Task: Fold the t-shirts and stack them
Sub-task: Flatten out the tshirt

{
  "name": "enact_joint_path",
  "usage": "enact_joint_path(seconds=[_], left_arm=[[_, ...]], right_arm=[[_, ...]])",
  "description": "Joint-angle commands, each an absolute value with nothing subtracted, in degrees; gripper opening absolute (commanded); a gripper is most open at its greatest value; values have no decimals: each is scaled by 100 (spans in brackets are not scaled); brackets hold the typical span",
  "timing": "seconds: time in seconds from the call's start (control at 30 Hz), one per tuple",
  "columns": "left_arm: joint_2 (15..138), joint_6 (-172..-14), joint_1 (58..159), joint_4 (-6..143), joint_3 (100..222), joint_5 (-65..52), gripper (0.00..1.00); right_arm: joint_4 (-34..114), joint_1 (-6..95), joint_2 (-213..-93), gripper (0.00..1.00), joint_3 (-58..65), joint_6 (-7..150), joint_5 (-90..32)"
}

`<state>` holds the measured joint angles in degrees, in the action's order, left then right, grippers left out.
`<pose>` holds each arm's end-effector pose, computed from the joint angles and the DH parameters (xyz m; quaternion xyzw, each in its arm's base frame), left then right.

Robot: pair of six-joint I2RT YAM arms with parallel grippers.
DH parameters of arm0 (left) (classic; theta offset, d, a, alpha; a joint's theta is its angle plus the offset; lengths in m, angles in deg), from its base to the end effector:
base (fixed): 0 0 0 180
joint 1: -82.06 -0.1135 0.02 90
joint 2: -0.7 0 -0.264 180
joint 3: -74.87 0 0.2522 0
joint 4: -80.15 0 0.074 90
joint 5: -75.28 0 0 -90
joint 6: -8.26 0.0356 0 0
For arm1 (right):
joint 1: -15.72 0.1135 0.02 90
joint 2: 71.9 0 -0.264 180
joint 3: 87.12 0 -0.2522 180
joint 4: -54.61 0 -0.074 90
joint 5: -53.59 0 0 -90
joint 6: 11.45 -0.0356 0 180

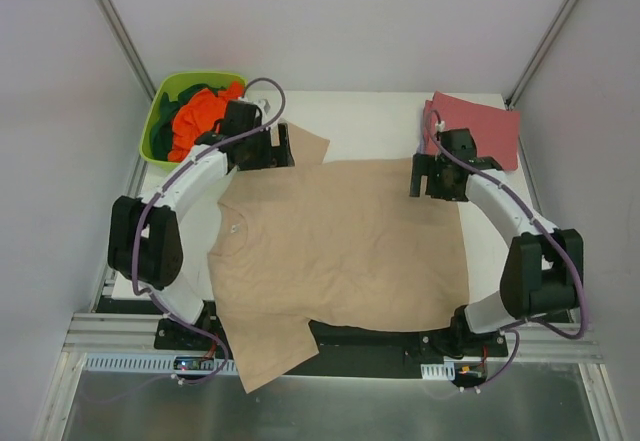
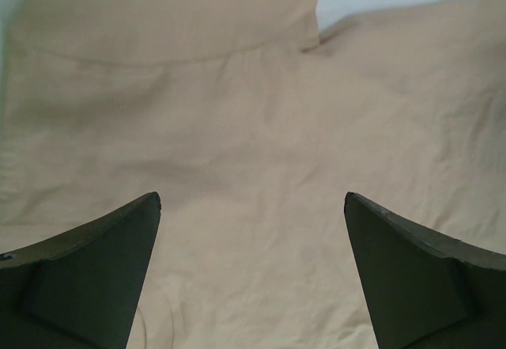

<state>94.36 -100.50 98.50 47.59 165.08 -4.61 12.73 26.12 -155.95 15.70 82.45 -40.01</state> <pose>0.3596 -0.1126 0.2977 0.0220 0.8882 -0.2116 0.4072 0.3105 0.0547 0.2636 -0.1055 0.9295 -0.0094 0.3532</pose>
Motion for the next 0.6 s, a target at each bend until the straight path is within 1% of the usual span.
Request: enact_joint_path(seconds=[0.0, 0.13, 0.33, 0.57], left_arm=[[9754, -10362, 9919, 4644, 16228, -382, 99], [10316, -10441, 9902, 4565, 16430, -602, 99], [11213, -10494, 9770, 4363, 16878, -550, 99], [11943, -10468, 9559, 4258, 17537, -523, 99]], right_arm=[[1177, 2645, -15996, 96, 1620, 7899, -3605], [1150, 2610, -16645, 96, 1453, 7864, -4203], [1141, 2381, -17411, 97, 1180, 7636, -3861], [930, 2135, -17930, 97, 618, 7706, -3931]])
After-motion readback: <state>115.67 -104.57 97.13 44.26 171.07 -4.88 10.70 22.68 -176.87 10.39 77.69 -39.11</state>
